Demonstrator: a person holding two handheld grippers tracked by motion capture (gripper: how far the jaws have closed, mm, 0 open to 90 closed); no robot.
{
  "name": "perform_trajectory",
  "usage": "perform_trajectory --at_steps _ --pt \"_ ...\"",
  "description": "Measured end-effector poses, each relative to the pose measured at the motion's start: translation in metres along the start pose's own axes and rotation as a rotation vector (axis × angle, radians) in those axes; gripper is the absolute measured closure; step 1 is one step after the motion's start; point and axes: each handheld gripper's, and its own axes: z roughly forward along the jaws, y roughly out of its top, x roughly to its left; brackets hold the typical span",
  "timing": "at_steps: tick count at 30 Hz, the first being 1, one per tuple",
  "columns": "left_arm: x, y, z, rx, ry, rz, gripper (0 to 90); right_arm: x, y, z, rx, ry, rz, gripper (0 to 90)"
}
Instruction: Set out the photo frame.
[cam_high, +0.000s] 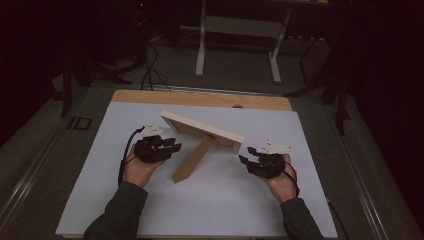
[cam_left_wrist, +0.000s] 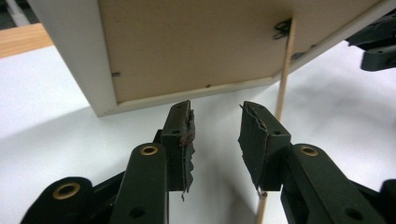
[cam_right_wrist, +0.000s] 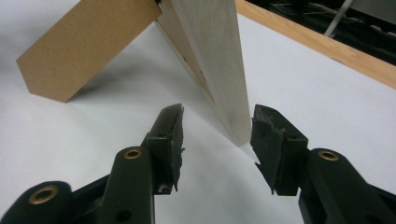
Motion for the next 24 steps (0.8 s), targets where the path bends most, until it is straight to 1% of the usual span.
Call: perform_trajectory --at_steps 1,3,5,6,7,8,10,11,13,14,16,18,19,20,21,22,23,24 --pt "0.0 0.0 0.0 0.0 0.0 0.0 65.1 -0.001 -0.001 0.0 0.005 -0.001 0.0 53.4" --pt "0.002 0.003 0.0 -0.006 0.024 -0.004 66.5 -0.003 -0.002 -0.001 0.008 -0.008 -0.007 53.6" --pt "0.001 0.004 0.001 -0.01 0.045 0.004 68.5 -0.005 -0.003 -0.003 0.005 -0.017 -0.01 55.7" --pt "0.001 0.004 0.001 -0.01 0.045 0.004 69.4 -0.006 -0.004 -0.003 0.005 -0.02 -0.008 55.7" --pt "0.001 0.004 0.001 -0.008 0.055 0.01 69.4 -0.006 -0.004 -0.003 0.005 -0.02 -0.008 57.0" --pt "0.001 0.005 0.003 -0.011 0.065 0.011 70.8 -0.009 -0.004 -0.005 0.006 -0.019 -0.013 63.3" --pt "0.001 0.006 0.005 -0.015 0.068 0.008 72.5 -0.01 -0.004 -0.006 0.007 -0.031 -0.024 68.6" --pt "0.001 0.006 0.005 -0.015 0.068 0.008 72.9 -0.01 -0.004 -0.006 0.007 -0.031 -0.024 68.6" --pt "0.001 0.008 0.007 -0.022 0.07 0.005 73.7 -0.011 -0.003 -0.006 0.01 -0.041 -0.033 73.8" --pt "0.001 0.008 0.007 -0.022 0.072 0.004 75.1 -0.012 -0.003 -0.007 0.006 -0.04 -0.036 79.0" --pt "0.002 0.011 0.01 -0.023 0.085 -0.001 77.1 -0.014 -0.002 -0.007 -0.004 -0.052 -0.034 84.9" --pt "0.003 0.013 0.011 -0.032 0.09 -0.005 80.9 -0.016 -0.001 -0.007 -0.016 -0.06 -0.008 89.8" --pt "0.003 0.013 0.011 -0.032 0.09 -0.005 84.3 -0.016 -0.001 -0.007 -0.016 -0.06 -0.008 89.8" --pt "0.003 0.013 0.012 -0.041 0.091 -0.012 88.1 -0.018 0.001 -0.005 -0.03 -0.057 0.023 90.0" --pt "0.005 0.013 0.014 -0.056 0.097 -0.034 90.0 -0.02 0.002 -0.003 -0.034 -0.054 0.036 90.0" --pt "0.005 0.013 0.015 -0.064 0.103 -0.044 90.0 -0.02 0.004 -0.002 -0.033 -0.051 0.041 90.0" --pt "0.005 0.013 0.015 -0.064 0.103 -0.044 90.0 -0.02 0.004 -0.002 -0.033 -0.051 0.041 90.0" --pt "0.006 0.014 0.017 -0.073 0.104 -0.051 90.0 -0.022 0.007 0.002 -0.038 -0.042 0.055 90.0"
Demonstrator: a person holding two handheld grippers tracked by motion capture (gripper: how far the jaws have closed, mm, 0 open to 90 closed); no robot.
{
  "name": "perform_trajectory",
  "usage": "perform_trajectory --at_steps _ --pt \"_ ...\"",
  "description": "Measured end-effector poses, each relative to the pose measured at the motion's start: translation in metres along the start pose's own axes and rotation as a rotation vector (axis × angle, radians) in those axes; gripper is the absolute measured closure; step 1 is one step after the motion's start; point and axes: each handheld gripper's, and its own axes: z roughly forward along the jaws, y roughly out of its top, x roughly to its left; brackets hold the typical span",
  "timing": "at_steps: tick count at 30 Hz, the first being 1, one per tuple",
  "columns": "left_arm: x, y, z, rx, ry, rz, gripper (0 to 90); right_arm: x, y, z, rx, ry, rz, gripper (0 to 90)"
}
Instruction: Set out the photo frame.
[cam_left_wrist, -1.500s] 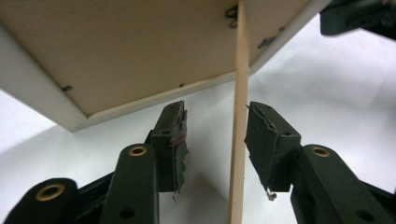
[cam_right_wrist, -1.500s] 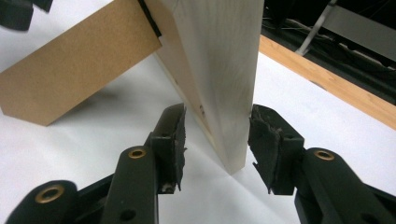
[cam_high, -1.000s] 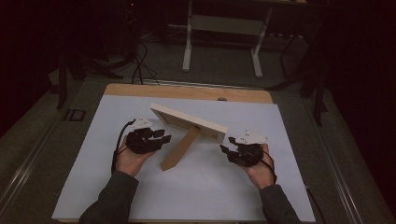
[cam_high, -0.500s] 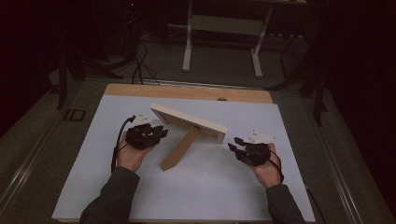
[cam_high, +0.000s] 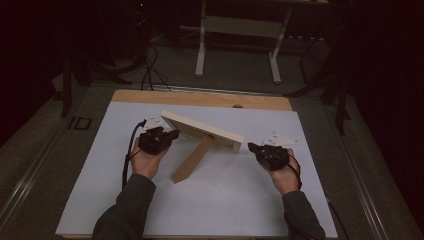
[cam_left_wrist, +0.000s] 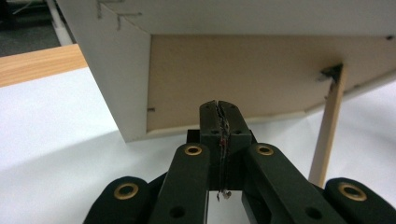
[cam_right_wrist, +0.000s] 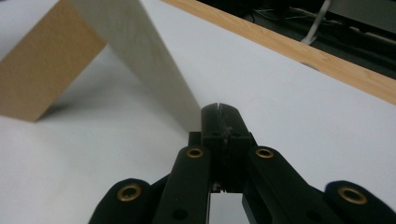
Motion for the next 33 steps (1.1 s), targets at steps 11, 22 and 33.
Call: perform_trajectory --at_steps 11,22,33 --pt "-0.006 0.005 0.008 0.014 0.008 0.038 90.0 -0.006 0.014 0.019 -0.03 0.053 0.078 90.0" --pt "-0.007 0.007 0.013 0.018 0.01 0.041 90.0 -0.006 0.019 0.026 -0.029 0.086 0.094 90.0" --pt "-0.013 0.008 0.02 0.02 -0.004 0.042 90.0 -0.008 0.02 0.029 -0.022 0.108 0.099 90.0"
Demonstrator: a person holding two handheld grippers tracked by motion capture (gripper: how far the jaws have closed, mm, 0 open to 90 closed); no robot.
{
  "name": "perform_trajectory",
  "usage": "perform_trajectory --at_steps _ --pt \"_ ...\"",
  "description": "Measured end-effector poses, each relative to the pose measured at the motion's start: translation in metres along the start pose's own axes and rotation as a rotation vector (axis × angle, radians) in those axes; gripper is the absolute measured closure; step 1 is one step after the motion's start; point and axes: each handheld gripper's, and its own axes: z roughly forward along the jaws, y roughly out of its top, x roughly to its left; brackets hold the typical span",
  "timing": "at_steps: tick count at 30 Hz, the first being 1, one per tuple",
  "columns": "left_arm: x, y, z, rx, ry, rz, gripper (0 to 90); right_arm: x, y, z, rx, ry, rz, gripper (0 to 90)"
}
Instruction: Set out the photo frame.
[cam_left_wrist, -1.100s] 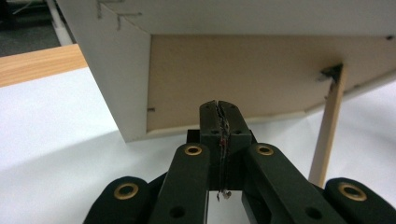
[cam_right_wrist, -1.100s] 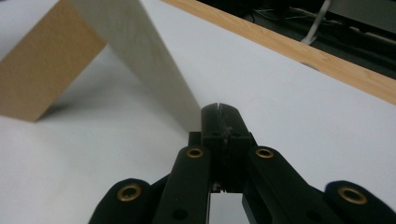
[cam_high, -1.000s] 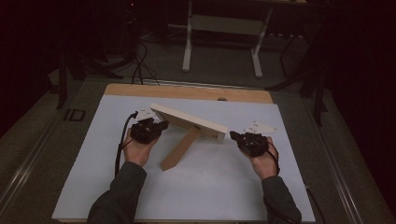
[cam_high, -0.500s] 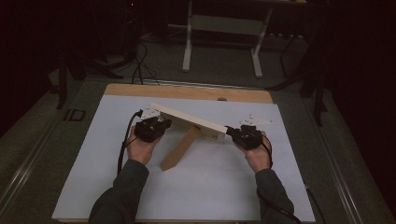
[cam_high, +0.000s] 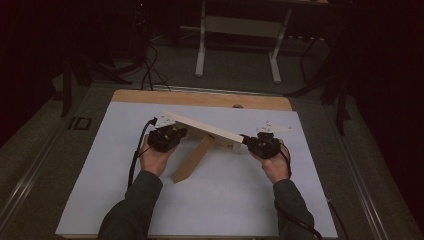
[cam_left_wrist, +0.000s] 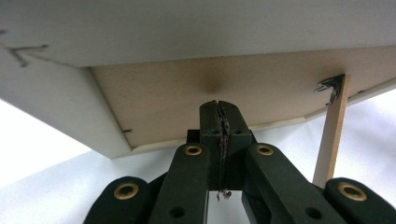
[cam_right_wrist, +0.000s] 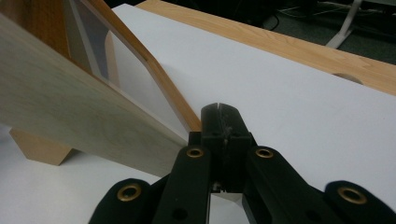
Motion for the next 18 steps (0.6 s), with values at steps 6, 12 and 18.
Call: perform_trajectory --at_steps 6,12,18 --pt "-0.0028 0.0019 0.0025 0.006 0.003 0.006 90.0 -0.0007 0.0006 0.001 0.007 0.007 0.002 90.0" --pt "-0.0038 0.0029 0.0037 0.012 0.001 0.006 90.0 -0.0006 0.0008 0.001 0.009 0.007 0.002 90.0" --pt "-0.0069 0.0058 0.0036 0.009 -0.004 0.017 90.0 0.0012 0.0003 0.0009 0.011 0.012 0.0 90.0"
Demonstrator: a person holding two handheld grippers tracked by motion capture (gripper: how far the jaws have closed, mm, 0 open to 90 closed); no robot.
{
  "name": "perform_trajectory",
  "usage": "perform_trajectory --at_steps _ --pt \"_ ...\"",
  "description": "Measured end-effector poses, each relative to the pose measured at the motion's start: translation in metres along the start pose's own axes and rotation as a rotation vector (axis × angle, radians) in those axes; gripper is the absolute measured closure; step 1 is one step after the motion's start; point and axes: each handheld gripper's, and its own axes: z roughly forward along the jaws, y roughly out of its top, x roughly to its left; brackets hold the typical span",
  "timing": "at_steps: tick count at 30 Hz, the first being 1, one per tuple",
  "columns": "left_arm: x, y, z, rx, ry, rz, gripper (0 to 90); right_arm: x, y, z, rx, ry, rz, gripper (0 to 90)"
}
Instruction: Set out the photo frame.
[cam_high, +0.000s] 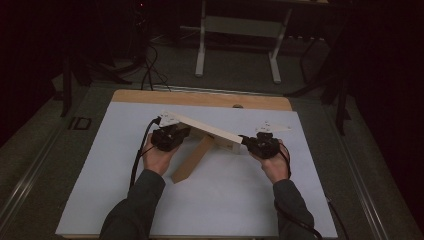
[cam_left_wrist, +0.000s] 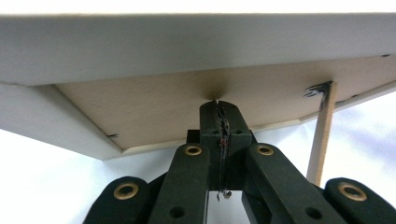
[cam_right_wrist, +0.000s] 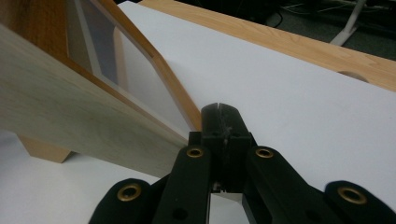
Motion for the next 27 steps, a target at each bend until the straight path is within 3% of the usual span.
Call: perform_trajectory --at_steps 27 --pt "-0.011 0.007 0.003 0.012 -0.02 0.022 90.0 0.011 0.003 -0.001 0.008 0.031 -0.041 90.0"
